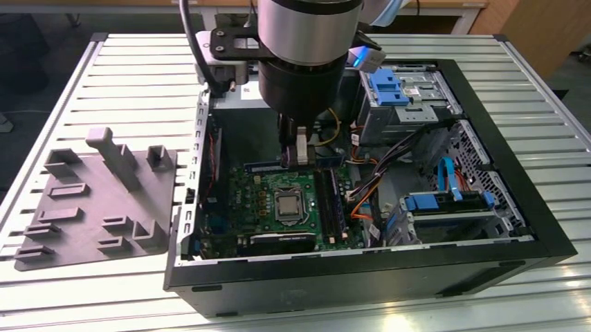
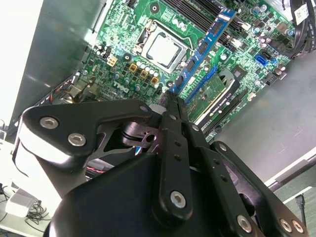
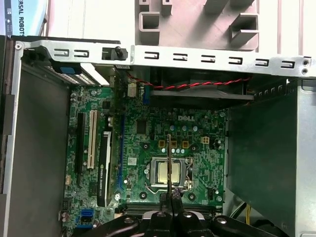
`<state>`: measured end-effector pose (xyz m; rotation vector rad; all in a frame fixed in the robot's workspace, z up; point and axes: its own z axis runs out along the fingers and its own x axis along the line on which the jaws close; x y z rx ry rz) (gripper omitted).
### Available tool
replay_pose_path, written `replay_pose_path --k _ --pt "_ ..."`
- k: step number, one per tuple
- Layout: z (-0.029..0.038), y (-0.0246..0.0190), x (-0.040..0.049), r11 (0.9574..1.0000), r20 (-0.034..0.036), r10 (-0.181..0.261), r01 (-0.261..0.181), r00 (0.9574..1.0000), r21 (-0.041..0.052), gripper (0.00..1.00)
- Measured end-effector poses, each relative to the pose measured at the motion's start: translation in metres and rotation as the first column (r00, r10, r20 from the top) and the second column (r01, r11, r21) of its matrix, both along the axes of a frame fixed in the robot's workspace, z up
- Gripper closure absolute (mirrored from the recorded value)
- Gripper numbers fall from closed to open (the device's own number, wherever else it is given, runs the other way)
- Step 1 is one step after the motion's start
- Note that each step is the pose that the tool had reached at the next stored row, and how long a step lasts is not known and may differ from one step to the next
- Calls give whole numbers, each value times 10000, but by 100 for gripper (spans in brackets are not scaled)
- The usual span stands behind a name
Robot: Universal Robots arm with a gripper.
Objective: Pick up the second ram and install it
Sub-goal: 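Pick up the second ram and move it above second insertion slot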
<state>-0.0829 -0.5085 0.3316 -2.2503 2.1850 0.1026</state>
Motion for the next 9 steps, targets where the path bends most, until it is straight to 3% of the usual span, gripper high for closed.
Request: replay_pose_path --k 9 --pt "-30 0 4 10000 0 1 -1 10000 1 88"
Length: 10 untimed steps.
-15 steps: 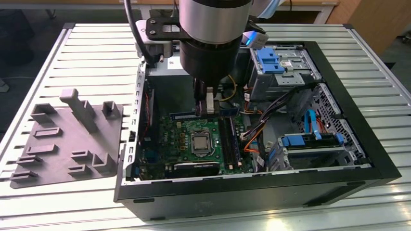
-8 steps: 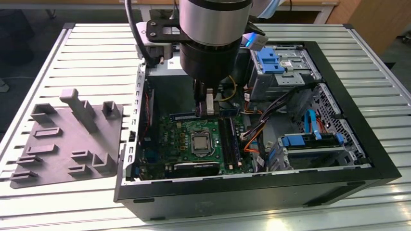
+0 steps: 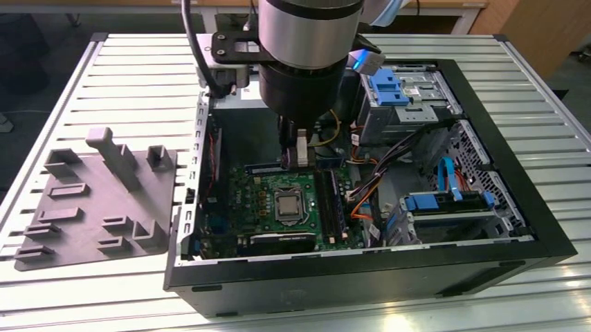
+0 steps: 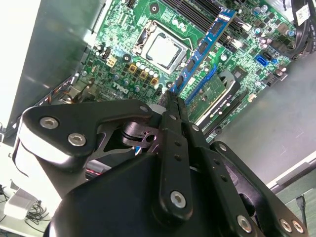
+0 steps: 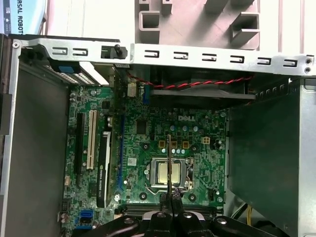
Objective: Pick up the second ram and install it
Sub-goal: 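Pick up the second ram and move it above second insertion slot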
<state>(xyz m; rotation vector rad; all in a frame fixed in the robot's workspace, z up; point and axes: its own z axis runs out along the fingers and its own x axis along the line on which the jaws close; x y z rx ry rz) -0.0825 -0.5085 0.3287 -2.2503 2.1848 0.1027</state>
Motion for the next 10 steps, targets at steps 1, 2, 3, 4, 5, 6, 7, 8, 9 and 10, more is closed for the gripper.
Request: replay_pose_path --k 1,2,3,4,5,6,7,8,9,10 --pt "-4 0 1 10000 0 0 0 10000 0 88" --pt "-7 0 1 10000 1 0 0 10000 -1 88" --pt "-12 0 1 10000 0 0 0 10000 0 88" --pt "-15 0 1 10000 -1 1 -1 10000 -1 88" --pt "-19 0 2 10000 -1 0 0 10000 -1 88" --pt "-22 0 2 10000 -1 0 0 10000 -1 88" --pt "-26 0 2 10000 0 0 0 10000 -1 88" --pt "-30 0 3 10000 0 1 -1 10000 0 88" --pt "-34 0 3 10000 0 0 0 10000 0 88" --pt "-38 0 3 10000 0 0 0 10000 -1 88"
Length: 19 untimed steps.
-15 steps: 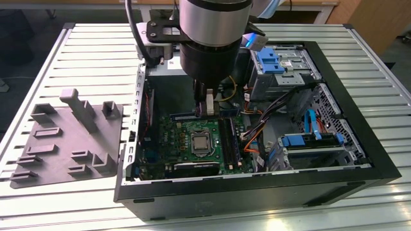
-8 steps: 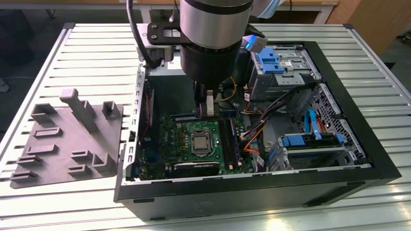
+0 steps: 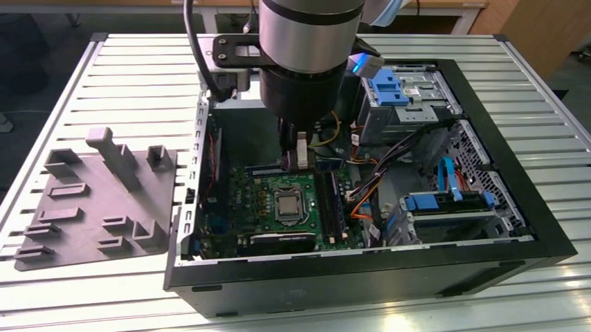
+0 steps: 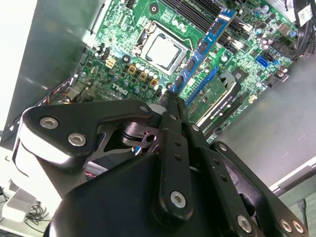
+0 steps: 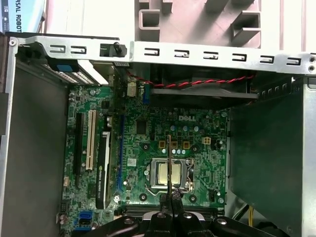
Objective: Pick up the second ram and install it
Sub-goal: 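Pick up the second ram and move it above second insertion slot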
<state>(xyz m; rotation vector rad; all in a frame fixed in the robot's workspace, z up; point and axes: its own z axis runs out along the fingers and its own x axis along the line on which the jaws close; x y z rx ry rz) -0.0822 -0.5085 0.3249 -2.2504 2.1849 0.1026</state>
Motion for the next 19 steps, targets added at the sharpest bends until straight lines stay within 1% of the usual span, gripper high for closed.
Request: replay_pose_path --k 19 --pt "-84 0 5 10000 0 1 -1 10000 0 88"
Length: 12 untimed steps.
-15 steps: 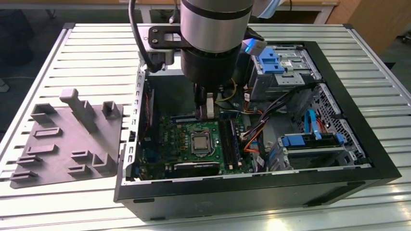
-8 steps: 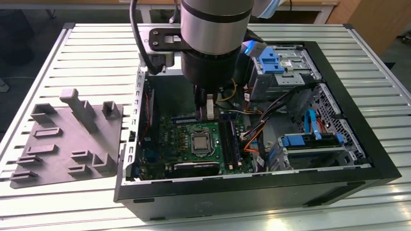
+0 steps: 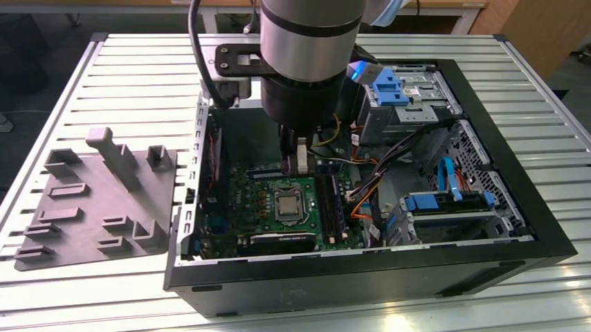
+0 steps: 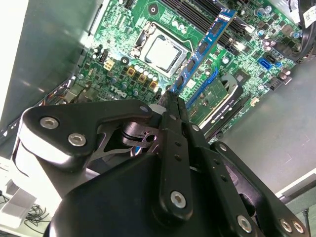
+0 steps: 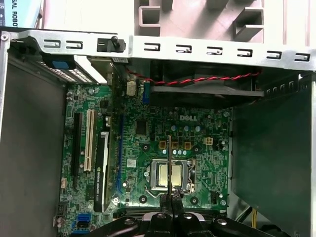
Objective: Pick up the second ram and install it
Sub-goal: 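Pick up the second ram and move it above second insertion slot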
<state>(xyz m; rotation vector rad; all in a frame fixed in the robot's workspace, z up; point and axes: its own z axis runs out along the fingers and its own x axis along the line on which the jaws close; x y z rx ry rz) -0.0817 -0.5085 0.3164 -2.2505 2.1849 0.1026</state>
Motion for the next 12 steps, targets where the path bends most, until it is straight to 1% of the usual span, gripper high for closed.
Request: replay_pose_path --k 12 --pt "-32 0 5 10000 0 0 0 10000 -1 88"
